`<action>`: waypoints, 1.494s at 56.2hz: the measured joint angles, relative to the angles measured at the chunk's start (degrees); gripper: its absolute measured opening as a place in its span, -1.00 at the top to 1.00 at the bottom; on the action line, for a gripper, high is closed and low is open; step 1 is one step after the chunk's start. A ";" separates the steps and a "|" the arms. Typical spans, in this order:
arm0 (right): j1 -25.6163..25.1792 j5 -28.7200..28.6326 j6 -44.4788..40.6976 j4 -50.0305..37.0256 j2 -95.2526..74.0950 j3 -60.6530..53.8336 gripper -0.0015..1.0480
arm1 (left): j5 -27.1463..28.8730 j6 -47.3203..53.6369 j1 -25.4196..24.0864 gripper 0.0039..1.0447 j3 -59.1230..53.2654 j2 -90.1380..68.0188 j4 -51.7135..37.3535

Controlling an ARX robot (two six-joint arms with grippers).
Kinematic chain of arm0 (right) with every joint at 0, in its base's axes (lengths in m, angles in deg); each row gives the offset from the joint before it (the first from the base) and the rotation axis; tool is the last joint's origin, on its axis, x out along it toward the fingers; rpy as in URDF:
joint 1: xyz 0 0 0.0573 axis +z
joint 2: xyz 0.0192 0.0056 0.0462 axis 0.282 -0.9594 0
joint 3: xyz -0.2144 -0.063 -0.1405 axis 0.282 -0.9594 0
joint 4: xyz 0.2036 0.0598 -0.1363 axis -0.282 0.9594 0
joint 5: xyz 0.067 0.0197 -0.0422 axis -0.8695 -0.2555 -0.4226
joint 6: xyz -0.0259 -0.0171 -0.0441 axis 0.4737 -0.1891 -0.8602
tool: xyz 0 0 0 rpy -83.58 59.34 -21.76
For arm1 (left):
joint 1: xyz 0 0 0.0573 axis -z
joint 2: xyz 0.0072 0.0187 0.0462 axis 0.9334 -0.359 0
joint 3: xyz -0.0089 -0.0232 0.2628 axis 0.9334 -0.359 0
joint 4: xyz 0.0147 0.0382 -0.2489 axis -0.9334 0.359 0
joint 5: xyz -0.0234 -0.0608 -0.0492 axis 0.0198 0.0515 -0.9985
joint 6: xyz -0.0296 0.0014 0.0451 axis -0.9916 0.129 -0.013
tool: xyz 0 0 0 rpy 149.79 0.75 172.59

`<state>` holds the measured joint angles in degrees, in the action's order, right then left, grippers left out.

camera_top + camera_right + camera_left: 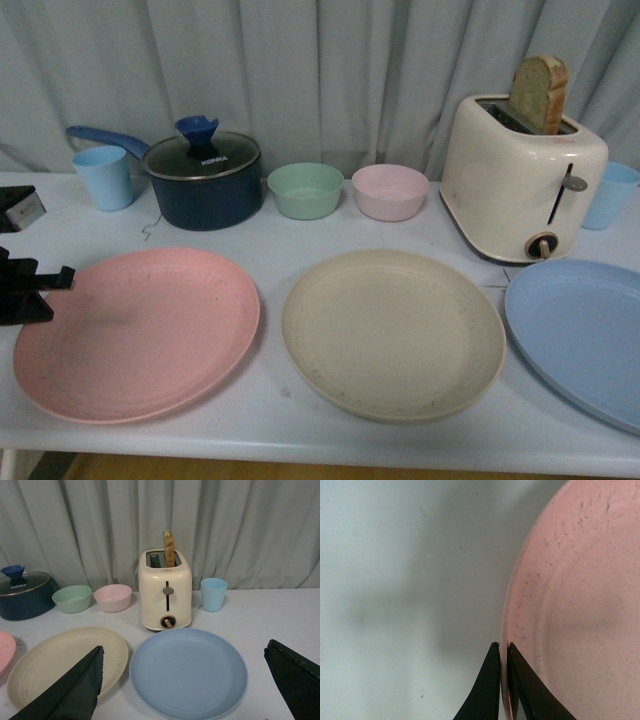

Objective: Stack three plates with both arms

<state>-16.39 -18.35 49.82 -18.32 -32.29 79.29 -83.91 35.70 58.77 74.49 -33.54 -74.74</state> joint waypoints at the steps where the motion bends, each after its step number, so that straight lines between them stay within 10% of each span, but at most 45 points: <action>1: 0.00 0.02 0.00 0.00 0.00 0.00 -0.87 | 0.00 -0.02 -0.04 0.95 -0.04 0.37 0.11; 34: 0.00 0.02 0.02 -0.02 0.00 0.00 -0.87 | -0.48 -1.14 -0.68 0.95 -0.44 17.57 6.29; 84: 0.00 0.02 0.00 0.00 0.00 0.00 -0.87 | 2.95 -27.36 27.41 0.95 6.86 2.80 2.32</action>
<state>-16.39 -18.33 49.82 -18.32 -32.29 79.29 -80.96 8.33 86.18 81.35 -30.74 -72.43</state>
